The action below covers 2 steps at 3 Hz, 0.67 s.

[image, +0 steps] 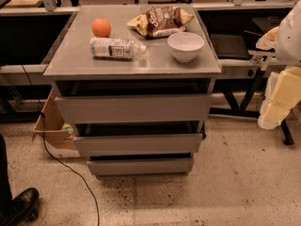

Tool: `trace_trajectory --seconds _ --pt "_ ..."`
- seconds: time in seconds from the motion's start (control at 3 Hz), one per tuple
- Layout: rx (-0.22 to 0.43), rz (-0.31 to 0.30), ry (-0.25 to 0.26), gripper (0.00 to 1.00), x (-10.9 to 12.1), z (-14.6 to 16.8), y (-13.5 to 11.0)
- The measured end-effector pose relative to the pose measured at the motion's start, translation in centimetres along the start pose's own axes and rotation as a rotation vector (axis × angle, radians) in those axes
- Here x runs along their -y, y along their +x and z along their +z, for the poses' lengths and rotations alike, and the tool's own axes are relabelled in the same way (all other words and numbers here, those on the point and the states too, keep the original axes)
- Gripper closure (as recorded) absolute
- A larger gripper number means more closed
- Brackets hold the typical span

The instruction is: Open top drawer

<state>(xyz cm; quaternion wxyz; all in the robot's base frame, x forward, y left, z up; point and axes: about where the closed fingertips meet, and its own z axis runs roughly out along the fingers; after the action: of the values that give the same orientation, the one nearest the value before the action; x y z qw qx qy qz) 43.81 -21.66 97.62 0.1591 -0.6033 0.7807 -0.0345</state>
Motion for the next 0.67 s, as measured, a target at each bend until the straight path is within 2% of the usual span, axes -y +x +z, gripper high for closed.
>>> trace_trajectory --seconds 0.33,0.67 --pt "0.0 0.0 0.0 0.0 0.0 0.0 0.0" --pt "0.007 0.004 0.016 0.0 -0.3 1.3 0.4"
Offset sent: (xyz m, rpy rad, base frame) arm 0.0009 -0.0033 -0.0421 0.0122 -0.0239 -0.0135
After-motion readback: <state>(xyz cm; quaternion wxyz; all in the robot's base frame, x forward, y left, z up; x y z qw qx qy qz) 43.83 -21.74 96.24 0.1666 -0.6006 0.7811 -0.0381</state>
